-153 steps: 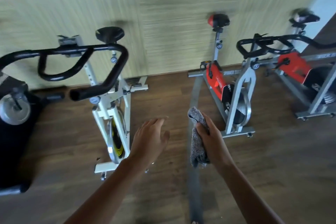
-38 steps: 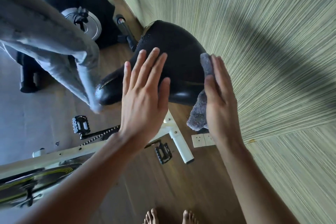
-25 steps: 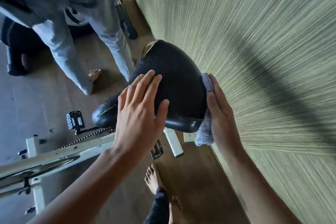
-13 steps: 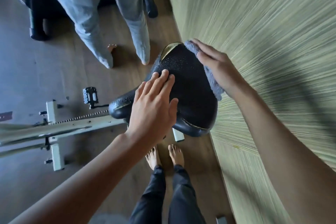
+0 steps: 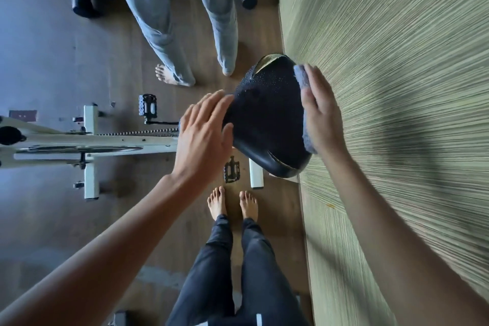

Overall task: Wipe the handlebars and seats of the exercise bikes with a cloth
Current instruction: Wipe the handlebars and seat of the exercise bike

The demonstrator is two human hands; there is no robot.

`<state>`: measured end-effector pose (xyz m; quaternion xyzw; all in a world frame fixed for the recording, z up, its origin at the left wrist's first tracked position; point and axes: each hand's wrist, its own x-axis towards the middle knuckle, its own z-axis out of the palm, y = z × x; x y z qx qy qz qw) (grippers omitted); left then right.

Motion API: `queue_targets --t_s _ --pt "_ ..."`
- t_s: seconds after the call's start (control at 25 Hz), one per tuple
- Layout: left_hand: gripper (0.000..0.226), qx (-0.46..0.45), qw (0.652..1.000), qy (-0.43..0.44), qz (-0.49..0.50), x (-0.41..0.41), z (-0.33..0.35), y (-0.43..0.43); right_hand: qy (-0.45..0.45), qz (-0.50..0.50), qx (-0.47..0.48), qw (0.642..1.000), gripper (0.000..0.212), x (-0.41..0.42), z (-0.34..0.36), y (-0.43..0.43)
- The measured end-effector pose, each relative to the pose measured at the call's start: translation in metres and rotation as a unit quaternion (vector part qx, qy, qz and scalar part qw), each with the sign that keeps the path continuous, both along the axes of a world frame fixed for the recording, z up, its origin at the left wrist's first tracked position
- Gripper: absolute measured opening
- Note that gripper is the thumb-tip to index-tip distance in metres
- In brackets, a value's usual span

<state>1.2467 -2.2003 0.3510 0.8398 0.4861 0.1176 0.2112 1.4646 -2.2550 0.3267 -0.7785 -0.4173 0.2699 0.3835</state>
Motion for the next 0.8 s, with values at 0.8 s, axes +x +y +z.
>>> queue_targets --t_s 0.8 --pt "0.057 -0.021 0.998 0.055 -0.026 -0.027 -0.013 -0.003 -0.328 0.176 -0.028 0.928 0.045 -0.043 0.004 -0.048"
